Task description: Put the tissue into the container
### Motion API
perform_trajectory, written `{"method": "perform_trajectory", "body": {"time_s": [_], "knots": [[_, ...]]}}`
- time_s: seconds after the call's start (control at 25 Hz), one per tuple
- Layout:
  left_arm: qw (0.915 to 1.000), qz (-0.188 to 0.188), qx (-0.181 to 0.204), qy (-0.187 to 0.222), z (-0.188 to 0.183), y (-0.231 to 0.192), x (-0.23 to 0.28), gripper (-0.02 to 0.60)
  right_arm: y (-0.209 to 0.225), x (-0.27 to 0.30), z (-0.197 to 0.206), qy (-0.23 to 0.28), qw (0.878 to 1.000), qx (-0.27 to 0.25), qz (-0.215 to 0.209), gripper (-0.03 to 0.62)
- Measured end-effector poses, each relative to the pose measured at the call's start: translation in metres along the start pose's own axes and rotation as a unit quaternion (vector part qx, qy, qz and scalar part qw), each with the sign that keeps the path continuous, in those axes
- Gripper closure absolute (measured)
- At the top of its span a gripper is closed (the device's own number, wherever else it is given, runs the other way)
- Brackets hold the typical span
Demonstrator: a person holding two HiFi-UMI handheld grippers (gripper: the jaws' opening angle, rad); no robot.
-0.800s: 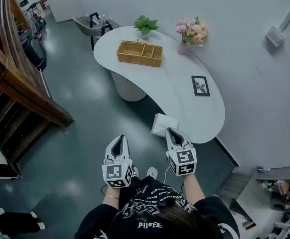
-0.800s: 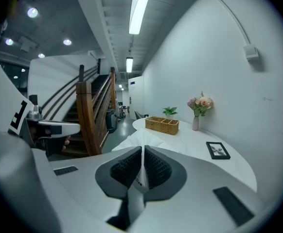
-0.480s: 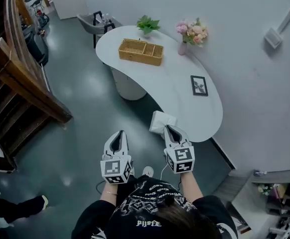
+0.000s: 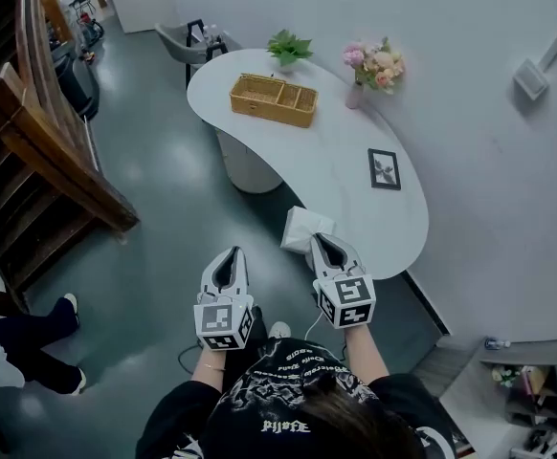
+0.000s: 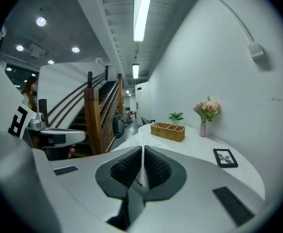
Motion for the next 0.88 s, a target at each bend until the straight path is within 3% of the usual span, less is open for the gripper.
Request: {"method": "perform_trajectory", "body": {"time_s": [0.24,0.88], "knots": [[0.9999,0.016,-0.004,-0.004,-0.007,-0.017,0.044,0.557,0.014,0.04,-0.008,-0.004,1.0,-0.009,0.006,0.557],[0.9988,0.046,0.002,-0.016,-0.086,-0.121,0.194,0.557,0.039,0.201,-0.071,-0.022,0.999,-0.015,0.038,0.559]]}}
Point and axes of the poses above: the fingertips, and each gripper's own axes: x forward along the fingers, y to its right, z out of its underside, the point moved 10 cm from there along -x, backward along the fingers, and after that the axes turned 11 degrees about -x, right-handed, at the moved point
